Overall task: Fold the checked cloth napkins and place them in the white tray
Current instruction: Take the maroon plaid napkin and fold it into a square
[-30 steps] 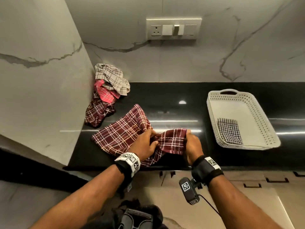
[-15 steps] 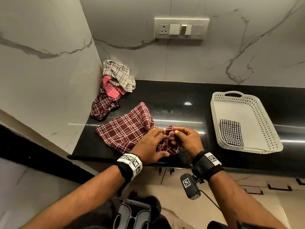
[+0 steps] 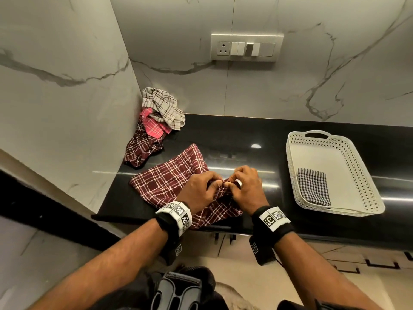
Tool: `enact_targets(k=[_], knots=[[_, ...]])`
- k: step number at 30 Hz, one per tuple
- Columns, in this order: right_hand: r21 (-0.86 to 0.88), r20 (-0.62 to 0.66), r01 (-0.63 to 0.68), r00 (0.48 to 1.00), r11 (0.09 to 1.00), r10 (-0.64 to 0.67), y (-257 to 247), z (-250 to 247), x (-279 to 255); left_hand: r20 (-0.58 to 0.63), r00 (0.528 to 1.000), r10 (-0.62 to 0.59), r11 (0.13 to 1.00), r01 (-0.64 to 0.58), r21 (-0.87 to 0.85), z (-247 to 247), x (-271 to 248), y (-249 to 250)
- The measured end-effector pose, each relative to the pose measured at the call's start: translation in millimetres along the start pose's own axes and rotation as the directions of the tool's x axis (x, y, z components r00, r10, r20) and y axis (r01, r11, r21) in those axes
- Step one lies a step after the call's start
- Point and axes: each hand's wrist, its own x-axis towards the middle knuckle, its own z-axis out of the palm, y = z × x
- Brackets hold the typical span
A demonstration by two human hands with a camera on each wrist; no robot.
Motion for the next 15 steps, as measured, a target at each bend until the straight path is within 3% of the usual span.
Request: enact_targets(k=[2,5,10,15], knots=[[-0.01,0.067,0.031,0.997,0.999,-0.03,1.3,-0.9,1.4,-0.071,0.997,-0.021,1.0,0.021,0.001,-3.2,5.3,-3.1],[-0.062,0.125,0.061,0.991,0.996,-0.052,1.2,-4.0,5.1,-0.033,0.999,-0.006,1.0,0.006,0.01,-11.2,11.3,-5.8],[0.0,0.04,-0.046,0.998,0.999,0.046,20.7,-13.5,10.3,-0.165,0.986,0.022,0.997,-0.01,0.074,-43.9,24.5,-11.4],[-0.093,-0.037,-0.126,0.992,0.988,0.123,36.9,-28.3,11.6,-0.291,0.952,0.096,0.98,-0.039,0.196,-87.2,33.5,-22.3]])
